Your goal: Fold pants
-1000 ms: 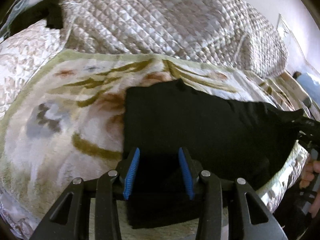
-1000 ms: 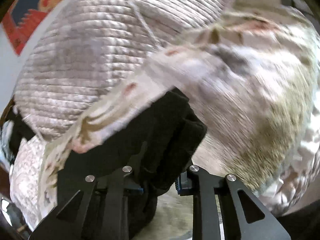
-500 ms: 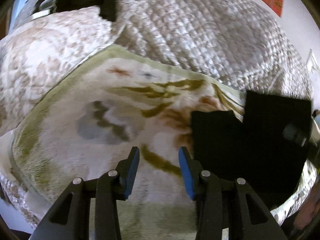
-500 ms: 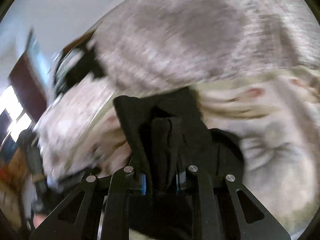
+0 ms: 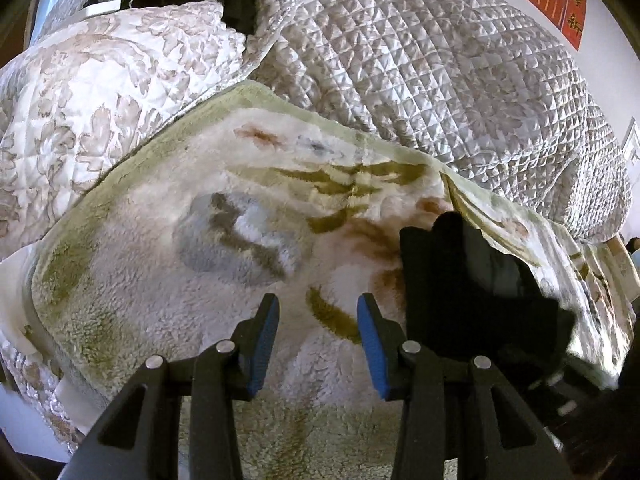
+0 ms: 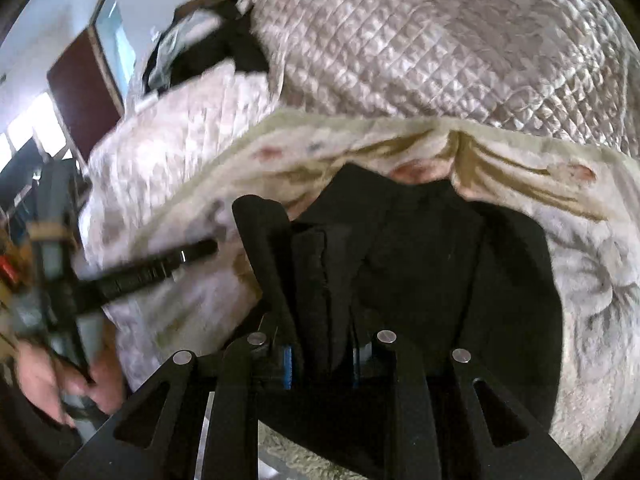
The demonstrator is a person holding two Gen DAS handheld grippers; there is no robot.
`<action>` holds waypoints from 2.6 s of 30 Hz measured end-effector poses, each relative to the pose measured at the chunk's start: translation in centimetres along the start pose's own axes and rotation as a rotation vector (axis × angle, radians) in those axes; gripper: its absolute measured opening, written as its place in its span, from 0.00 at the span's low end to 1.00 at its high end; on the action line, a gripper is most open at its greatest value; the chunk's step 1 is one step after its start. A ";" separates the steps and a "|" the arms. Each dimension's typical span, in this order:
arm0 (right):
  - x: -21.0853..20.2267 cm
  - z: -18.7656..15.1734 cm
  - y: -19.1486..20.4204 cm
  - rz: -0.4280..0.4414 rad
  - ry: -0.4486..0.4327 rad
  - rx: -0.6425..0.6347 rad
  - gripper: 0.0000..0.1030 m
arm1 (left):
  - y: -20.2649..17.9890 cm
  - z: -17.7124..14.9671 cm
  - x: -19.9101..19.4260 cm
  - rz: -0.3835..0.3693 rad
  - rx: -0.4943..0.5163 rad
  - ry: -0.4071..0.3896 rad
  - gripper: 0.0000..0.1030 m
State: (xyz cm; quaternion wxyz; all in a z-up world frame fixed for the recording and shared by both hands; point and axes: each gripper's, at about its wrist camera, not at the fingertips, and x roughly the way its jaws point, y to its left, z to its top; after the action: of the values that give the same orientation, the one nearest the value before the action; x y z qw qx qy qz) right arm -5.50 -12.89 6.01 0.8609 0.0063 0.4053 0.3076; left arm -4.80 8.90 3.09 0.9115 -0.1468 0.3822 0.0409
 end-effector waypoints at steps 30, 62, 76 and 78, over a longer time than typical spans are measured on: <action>-4.1 -1.1 -3.8 0.166 -0.064 0.171 0.19 | -3.8 0.9 -1.0 -0.090 0.072 -0.024 0.42; 1.4 4.1 -15.2 -0.091 0.043 0.272 0.18 | -11.0 2.5 6.7 -0.110 0.259 0.106 0.53; -4.2 -0.1 -9.8 -0.105 -0.017 0.120 0.18 | -11.2 -0.3 1.6 -0.101 0.327 0.040 0.20; -3.5 -1.1 -9.7 -0.098 0.011 0.114 0.19 | -11.0 -1.1 1.9 -0.096 0.341 0.058 0.18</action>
State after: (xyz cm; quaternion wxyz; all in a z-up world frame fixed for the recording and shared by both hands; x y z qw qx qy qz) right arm -2.86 -22.86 5.17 0.8710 0.0339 0.4265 0.2413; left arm -2.16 -2.02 3.56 0.9126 -0.0090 0.4023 -0.0724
